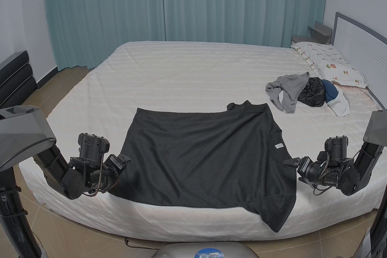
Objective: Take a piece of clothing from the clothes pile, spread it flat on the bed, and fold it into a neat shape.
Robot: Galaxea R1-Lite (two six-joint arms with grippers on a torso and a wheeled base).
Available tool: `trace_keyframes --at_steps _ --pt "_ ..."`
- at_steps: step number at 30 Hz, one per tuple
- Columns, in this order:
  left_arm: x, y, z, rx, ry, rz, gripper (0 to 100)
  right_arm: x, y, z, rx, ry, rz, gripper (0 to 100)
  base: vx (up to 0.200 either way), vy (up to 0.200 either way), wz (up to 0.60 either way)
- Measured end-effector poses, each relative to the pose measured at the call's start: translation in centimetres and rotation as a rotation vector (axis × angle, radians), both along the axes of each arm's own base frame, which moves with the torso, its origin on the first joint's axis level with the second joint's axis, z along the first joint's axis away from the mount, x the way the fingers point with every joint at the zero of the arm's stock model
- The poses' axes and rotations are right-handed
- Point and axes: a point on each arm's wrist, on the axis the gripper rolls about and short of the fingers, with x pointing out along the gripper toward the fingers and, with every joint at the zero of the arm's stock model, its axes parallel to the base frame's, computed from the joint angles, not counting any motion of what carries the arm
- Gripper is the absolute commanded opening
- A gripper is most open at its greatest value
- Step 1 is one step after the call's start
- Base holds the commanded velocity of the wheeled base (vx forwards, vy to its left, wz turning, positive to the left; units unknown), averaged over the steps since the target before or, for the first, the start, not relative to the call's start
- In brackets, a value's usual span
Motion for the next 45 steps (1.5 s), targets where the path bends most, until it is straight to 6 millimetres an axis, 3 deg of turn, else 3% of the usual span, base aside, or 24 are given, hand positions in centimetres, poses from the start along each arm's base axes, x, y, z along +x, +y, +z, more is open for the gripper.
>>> trace_keyframes --at_steps 12,26,37,38,45 --pt "-1.0 0.3 -0.6 0.071 0.056 -0.043 100 -0.6 0.2 -1.3 -0.026 0.049 0.032 100 0.0 0.0 0.0" --pt "-0.9 0.6 -2.7 0.143 0.121 -0.021 100 -1.2 0.2 -1.7 -0.024 0.079 0.033 100 0.0 0.0 0.0" --pt "-1.1 0.4 -2.6 0.161 0.135 -0.046 100 -1.5 0.2 -1.7 -0.023 0.084 0.032 100 0.0 0.0 0.0" --pt "-1.1 0.4 -2.7 0.161 0.137 -0.045 0 -1.5 0.2 -1.7 -0.023 0.085 0.032 100 0.0 0.0 0.0" --pt "-1.0 0.6 -2.8 0.162 0.14 -0.039 0 -1.6 0.5 -1.9 -0.019 0.092 0.044 100 0.0 0.0 0.0"
